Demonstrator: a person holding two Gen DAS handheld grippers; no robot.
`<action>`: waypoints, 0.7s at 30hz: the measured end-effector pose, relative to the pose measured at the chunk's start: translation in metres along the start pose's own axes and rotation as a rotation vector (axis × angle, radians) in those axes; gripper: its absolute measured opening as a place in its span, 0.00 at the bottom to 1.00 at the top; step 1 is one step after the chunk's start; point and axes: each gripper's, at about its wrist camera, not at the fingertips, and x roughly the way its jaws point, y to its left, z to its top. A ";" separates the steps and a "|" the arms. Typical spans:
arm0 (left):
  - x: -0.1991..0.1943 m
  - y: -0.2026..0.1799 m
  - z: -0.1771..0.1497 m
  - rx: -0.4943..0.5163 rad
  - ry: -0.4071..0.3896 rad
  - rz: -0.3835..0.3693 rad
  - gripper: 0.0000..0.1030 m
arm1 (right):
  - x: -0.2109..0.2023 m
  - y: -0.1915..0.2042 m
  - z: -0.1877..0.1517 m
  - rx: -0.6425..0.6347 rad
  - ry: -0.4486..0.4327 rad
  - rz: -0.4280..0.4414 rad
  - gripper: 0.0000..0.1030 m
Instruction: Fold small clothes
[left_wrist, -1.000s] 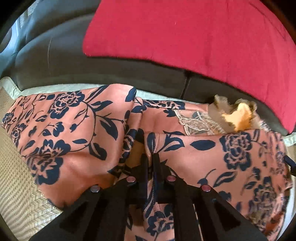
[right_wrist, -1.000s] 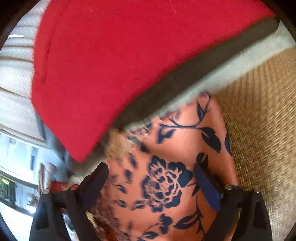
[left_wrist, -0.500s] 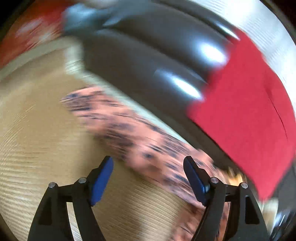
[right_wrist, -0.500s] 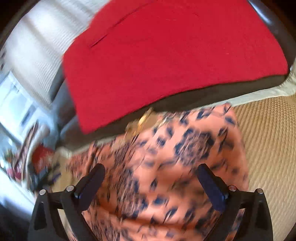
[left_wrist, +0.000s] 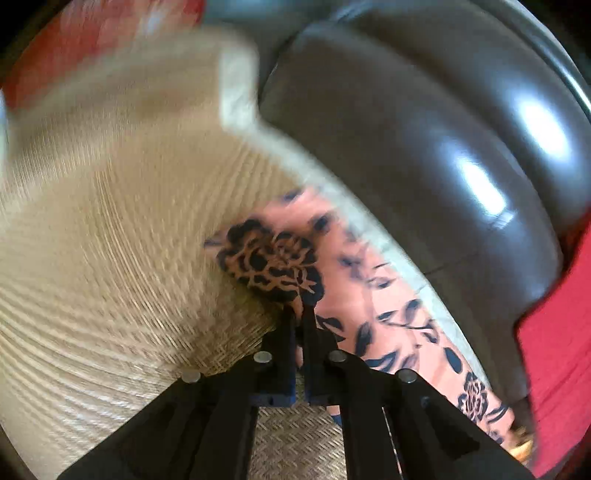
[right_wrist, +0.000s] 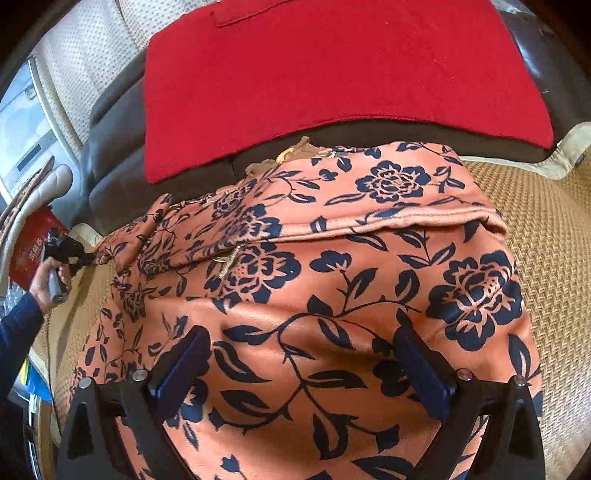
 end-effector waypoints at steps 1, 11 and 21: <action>-0.017 -0.013 -0.002 0.061 -0.048 0.003 0.02 | 0.001 -0.001 -0.003 -0.009 -0.008 -0.004 0.98; -0.210 -0.209 -0.131 0.655 -0.371 -0.248 0.02 | 0.015 0.002 -0.026 -0.049 -0.110 -0.009 0.99; -0.178 -0.340 -0.333 1.013 0.062 -0.487 0.21 | -0.037 -0.059 -0.014 0.250 -0.159 0.152 0.99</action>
